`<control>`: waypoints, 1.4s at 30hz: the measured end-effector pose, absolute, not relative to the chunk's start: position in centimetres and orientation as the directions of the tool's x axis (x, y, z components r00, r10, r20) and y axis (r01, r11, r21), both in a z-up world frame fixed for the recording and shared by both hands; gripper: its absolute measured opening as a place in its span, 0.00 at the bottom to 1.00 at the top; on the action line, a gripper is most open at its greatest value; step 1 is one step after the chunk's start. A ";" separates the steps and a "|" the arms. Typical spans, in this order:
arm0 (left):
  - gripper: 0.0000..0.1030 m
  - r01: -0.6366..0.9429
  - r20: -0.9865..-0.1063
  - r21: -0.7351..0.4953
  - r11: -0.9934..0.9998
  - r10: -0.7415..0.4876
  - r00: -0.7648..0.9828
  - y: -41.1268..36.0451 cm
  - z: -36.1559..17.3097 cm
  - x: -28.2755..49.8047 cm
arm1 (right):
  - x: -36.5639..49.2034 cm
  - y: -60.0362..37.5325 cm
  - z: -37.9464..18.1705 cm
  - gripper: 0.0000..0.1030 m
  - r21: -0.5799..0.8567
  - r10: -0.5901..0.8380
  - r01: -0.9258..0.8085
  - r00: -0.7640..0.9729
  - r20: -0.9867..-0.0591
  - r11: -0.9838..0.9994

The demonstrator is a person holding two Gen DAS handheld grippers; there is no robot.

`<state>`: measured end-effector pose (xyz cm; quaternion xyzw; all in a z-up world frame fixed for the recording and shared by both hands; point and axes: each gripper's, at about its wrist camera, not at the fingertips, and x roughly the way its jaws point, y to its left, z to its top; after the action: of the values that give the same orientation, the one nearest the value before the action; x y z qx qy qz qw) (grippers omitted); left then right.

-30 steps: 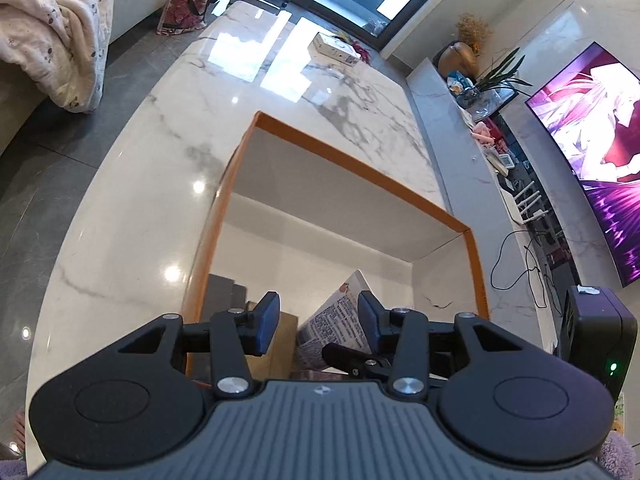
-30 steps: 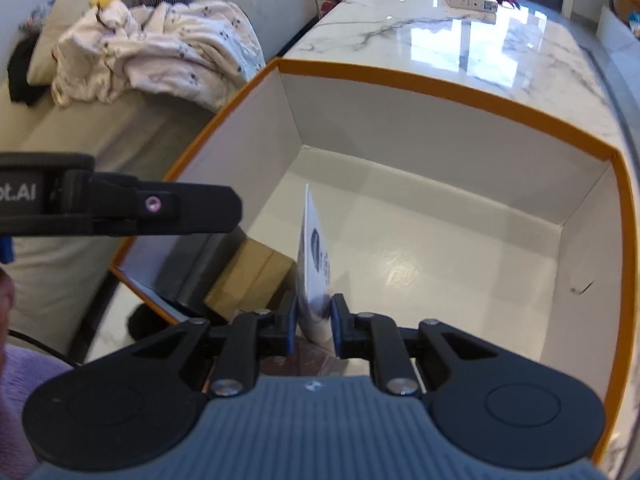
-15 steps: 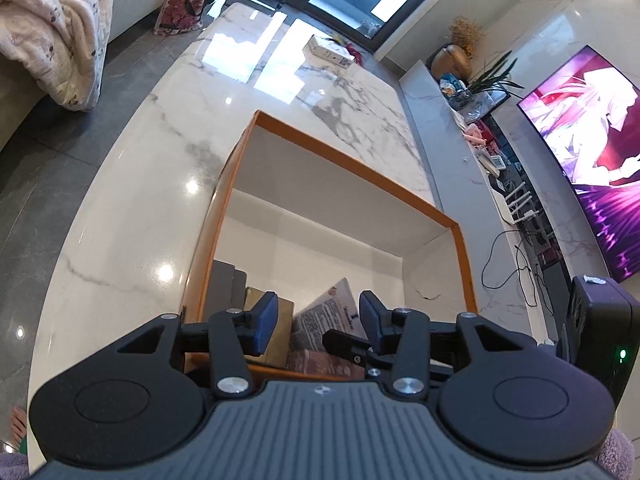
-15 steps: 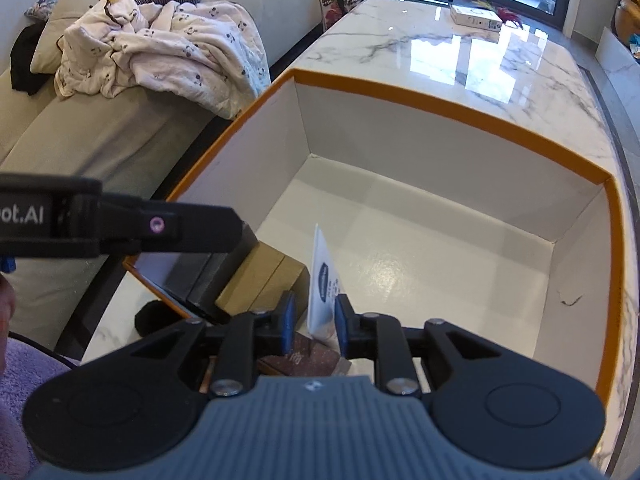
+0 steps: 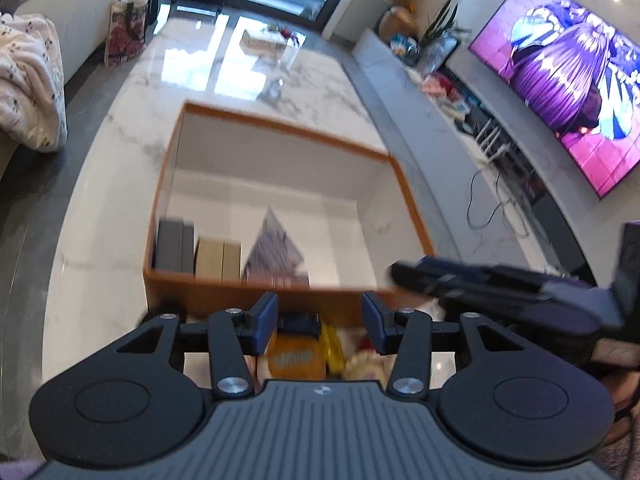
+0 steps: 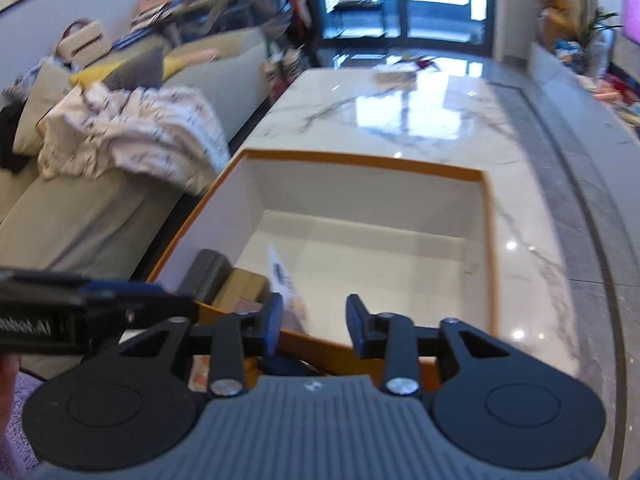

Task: Organize objects
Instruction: 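Reach the left gripper to the Ocean Park bear while the right gripper reaches the crochet bunny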

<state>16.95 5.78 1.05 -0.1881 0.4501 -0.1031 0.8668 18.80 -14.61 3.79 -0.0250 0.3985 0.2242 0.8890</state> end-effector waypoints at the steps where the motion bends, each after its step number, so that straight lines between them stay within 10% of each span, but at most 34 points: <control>1: 0.52 0.006 -0.750 -0.414 0.910 -0.345 0.564 5.4 0.7 16.6 | 18.2 -15.4 3.9 0.39 0.131 0.367 -0.402 0.594 -0.716 0.906; 15: 0.55 -0.026 -0.863 -0.313 0.949 -0.273 0.425 2.1 -4.7 16.0 | 14.2 -23.3 -1.1 0.44 0.135 0.224 -0.197 0.563 -0.795 0.971; 42: 0.63 -0.055 -0.898 -0.316 0.947 -0.280 0.338 2.3 -8.7 16.9 | 18.3 -23.1 -8.6 0.70 0.507 0.441 0.216 0.291 -0.849 0.834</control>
<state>16.87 2.25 -8.69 -0.1467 0.5710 -0.0700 0.8047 18.35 -23.06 -8.60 0.2779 0.5907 0.0745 0.7538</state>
